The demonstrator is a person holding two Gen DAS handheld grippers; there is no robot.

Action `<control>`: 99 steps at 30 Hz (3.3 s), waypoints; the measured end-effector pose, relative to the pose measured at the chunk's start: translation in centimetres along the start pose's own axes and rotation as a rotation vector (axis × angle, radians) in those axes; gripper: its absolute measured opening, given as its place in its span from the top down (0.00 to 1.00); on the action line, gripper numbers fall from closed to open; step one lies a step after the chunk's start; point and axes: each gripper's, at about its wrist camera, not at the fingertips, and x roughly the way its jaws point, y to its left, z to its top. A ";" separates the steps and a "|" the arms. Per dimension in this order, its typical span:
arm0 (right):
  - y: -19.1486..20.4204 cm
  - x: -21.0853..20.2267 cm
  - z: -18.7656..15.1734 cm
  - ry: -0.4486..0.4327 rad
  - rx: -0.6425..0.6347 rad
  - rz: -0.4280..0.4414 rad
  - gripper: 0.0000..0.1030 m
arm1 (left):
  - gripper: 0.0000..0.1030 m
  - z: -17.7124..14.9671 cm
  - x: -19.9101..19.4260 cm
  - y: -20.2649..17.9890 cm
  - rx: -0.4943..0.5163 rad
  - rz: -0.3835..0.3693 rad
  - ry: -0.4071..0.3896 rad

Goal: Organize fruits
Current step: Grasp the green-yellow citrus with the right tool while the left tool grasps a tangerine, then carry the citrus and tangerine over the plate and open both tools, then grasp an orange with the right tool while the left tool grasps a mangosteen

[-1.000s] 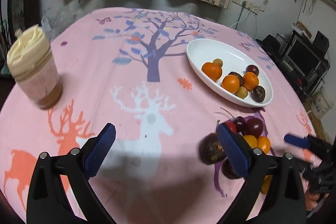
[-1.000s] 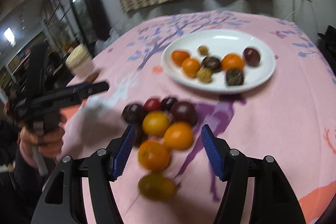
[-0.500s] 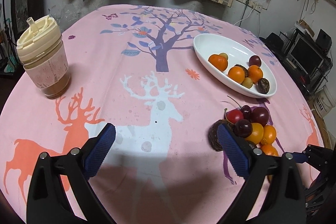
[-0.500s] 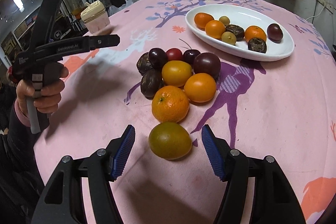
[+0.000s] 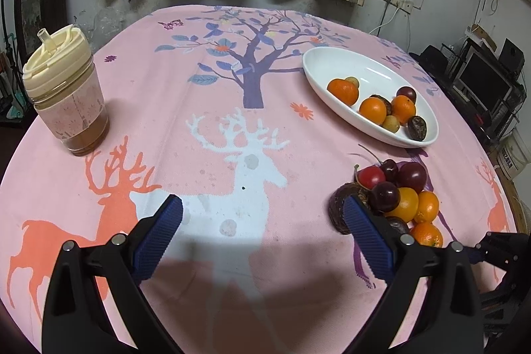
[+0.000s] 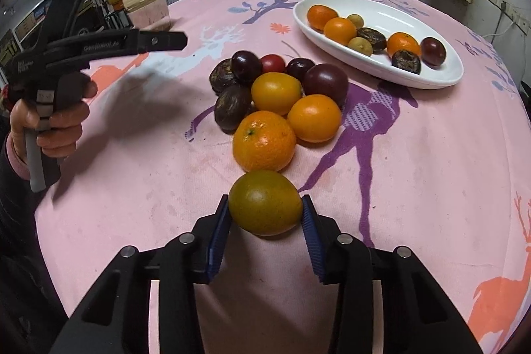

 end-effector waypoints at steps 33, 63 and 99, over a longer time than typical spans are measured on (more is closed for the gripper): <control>-6.2 -3.6 0.0 -0.166 0.301 0.076 0.59 | 0.59 -5.6 1.7 -15.3 0.659 -0.227 0.048; -13.0 1.2 12.0 -0.416 0.443 -0.153 0.47 | 0.24 14.8 12.5 -12.3 0.217 -0.115 0.036; -1.7 2.5 4.5 -0.061 0.123 -0.040 0.44 | 0.05 1.7 0.0 -2.3 -0.008 -0.027 -0.004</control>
